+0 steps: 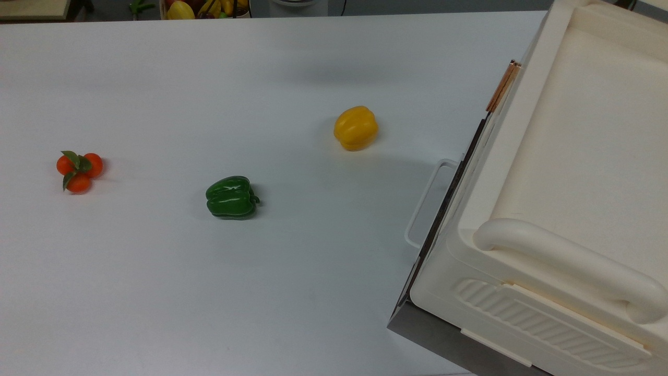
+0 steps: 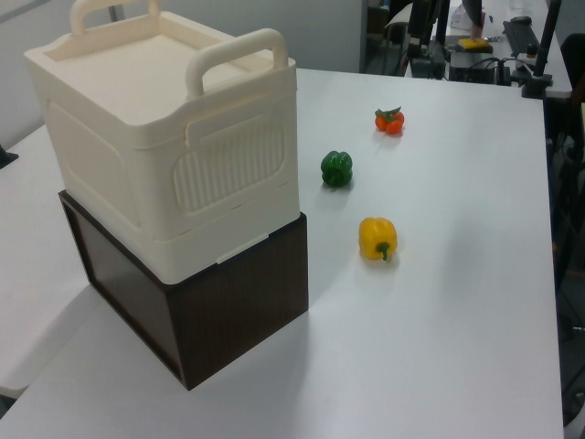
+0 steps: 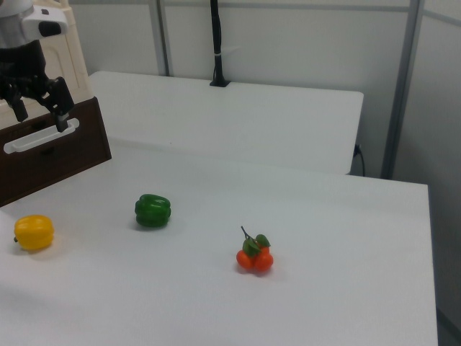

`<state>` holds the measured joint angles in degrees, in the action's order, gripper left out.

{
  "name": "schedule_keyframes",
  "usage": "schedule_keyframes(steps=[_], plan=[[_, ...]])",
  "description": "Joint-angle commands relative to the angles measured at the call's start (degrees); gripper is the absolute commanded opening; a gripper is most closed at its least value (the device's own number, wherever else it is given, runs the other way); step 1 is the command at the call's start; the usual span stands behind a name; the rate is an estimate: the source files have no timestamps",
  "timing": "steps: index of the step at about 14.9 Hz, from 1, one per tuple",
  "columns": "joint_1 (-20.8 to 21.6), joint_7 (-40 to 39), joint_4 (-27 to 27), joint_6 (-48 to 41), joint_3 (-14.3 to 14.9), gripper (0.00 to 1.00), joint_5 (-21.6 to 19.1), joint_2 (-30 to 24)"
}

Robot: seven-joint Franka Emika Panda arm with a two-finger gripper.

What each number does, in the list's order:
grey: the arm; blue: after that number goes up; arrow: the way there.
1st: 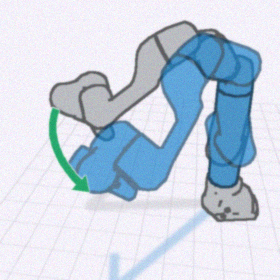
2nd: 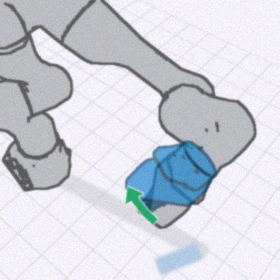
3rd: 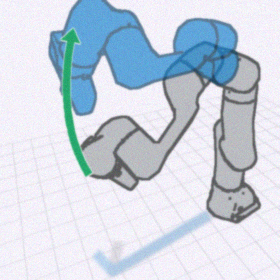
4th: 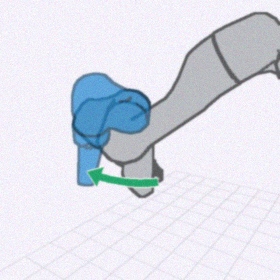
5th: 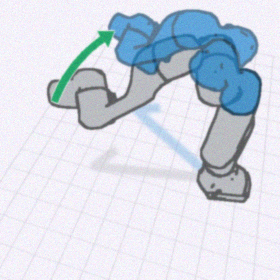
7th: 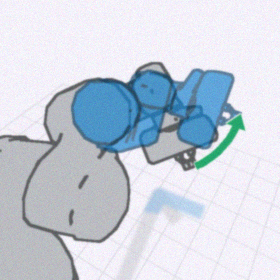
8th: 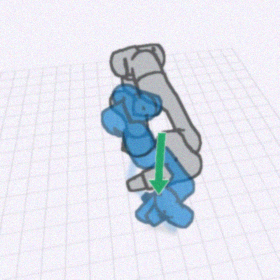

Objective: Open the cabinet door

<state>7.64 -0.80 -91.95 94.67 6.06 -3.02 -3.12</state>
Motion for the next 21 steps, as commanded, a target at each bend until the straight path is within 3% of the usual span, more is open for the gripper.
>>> schedule_keyframes(steps=[1, 12, 16, 18, 21], plan=[[0.89, -0.26, -1.74, 1.39, 0.44, 1.00, 0.56, -1.10], [1.06, -2.27, -1.74, 1.12, 0.18, 1.00, -0.50, -1.10], [1.06, -11.83, -1.39, 1.65, -3.07, 1.00, -0.50, -0.75], [0.98, -20.43, -1.22, 1.74, -5.09, 1.00, -0.50, -0.48], [1.06, -27.67, 1.85, 1.74, -7.46, 0.97, -1.02, 1.71]])
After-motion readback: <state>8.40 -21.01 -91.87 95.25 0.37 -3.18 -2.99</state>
